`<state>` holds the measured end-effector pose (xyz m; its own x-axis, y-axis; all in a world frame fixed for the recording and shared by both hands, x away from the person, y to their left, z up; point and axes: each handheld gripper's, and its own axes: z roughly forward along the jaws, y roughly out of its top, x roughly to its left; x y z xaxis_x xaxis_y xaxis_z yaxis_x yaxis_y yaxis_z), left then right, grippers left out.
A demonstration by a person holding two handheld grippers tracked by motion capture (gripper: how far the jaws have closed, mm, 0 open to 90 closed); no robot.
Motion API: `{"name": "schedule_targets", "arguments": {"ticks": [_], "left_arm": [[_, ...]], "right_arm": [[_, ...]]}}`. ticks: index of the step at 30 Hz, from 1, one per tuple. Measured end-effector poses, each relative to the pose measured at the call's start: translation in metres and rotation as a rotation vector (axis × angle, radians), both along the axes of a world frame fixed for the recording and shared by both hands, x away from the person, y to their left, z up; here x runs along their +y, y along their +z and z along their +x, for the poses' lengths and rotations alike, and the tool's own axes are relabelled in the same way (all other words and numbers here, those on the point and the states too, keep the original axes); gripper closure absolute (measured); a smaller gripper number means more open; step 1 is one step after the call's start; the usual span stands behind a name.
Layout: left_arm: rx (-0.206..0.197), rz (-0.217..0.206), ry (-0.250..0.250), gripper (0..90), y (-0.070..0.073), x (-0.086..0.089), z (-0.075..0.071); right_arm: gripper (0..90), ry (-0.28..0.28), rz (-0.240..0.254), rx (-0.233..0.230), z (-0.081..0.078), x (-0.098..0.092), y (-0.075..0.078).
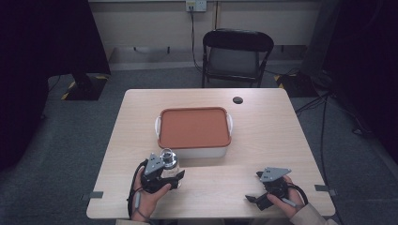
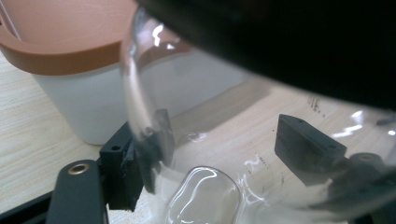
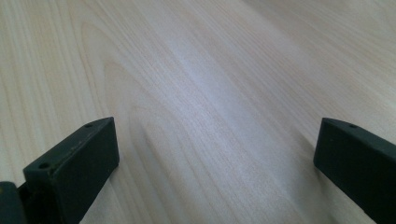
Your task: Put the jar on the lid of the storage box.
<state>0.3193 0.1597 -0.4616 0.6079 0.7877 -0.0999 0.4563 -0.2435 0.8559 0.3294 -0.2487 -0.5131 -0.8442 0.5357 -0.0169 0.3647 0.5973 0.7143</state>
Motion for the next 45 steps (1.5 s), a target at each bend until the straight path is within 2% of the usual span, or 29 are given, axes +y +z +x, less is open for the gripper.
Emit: {"name": "schedule_targets", "arguments": {"ticks": [5, 13, 19, 45], "left_arm": [[-0.020, 0.021, -0.007, 29.6, 0.000, -0.001, -0.001], [-0.018, 0.034, 0.002, 30.3, 0.002, -0.001, -0.001], [-0.008, 0.015, 0.002, 30.5, 0.004, 0.001, 0.000], [0.027, 0.000, -0.060, 30.9, 0.026, -0.006, 0.015]], "right_arm": [[0.0, 0.000, 0.000, 0.000, 0.000, 0.000, 0.000], [0.0, 0.000, 0.000, 0.000, 0.000, 0.000, 0.000], [0.0, 0.000, 0.000, 0.000, 0.000, 0.000, 0.000], [0.0, 0.000, 0.000, 0.000, 0.000, 0.000, 0.000]]}}
